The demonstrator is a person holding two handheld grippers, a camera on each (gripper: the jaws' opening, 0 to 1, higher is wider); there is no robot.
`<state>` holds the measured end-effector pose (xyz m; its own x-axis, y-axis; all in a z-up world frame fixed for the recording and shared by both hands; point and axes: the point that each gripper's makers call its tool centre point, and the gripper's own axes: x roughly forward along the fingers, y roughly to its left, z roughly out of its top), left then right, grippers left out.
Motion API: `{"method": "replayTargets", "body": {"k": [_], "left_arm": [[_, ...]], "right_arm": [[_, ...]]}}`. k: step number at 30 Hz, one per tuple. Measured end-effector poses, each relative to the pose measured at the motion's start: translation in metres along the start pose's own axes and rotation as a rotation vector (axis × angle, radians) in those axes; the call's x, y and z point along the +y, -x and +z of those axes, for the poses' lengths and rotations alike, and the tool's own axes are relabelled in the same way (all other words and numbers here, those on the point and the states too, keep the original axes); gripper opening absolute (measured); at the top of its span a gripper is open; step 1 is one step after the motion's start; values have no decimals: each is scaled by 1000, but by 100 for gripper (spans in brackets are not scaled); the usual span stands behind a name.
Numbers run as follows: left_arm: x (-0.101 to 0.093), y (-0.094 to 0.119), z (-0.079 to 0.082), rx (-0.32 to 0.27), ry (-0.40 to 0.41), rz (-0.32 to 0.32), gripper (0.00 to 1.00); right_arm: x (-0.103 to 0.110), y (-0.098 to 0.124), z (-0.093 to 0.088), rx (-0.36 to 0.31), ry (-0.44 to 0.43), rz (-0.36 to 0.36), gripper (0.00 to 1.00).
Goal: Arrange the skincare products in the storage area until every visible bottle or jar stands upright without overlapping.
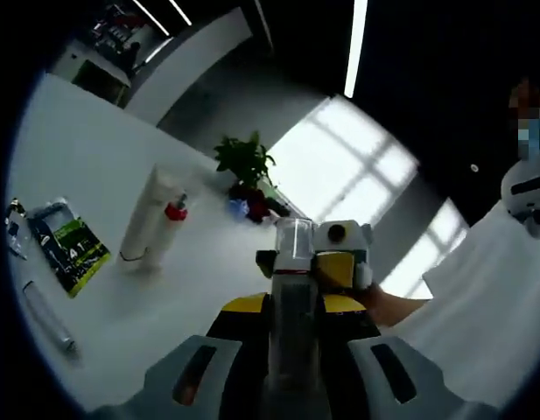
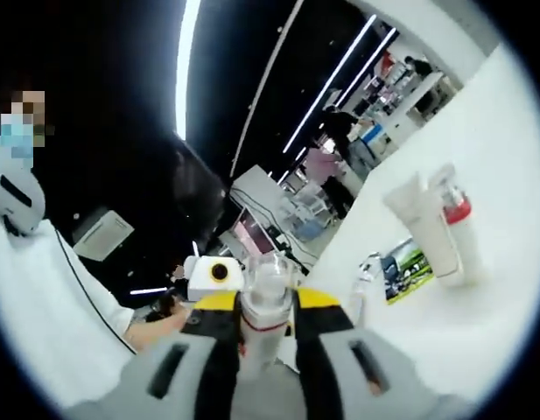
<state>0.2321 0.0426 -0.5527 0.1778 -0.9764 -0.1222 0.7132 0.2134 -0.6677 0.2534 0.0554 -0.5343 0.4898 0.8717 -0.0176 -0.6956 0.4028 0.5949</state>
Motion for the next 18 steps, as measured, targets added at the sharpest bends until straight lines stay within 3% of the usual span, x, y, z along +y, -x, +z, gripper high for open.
{"method": "replayTargets", "body": {"k": [3, 9, 12, 18], "left_arm": [[8, -7, -9, 109, -105, 45, 19], [18, -23, -15, 267, -329, 111, 21], [24, -31, -18, 318, -418, 138, 21], [33, -44, -25, 404, -538, 163, 20]], "right_arm": [[-3, 1, -4, 60, 112, -45, 22], [-8, 5, -5, 154, 323, -128, 22], [-12, 8, -7, 206, 427, -165, 21], [-21, 15, -10, 276, 518, -223, 21]]}}
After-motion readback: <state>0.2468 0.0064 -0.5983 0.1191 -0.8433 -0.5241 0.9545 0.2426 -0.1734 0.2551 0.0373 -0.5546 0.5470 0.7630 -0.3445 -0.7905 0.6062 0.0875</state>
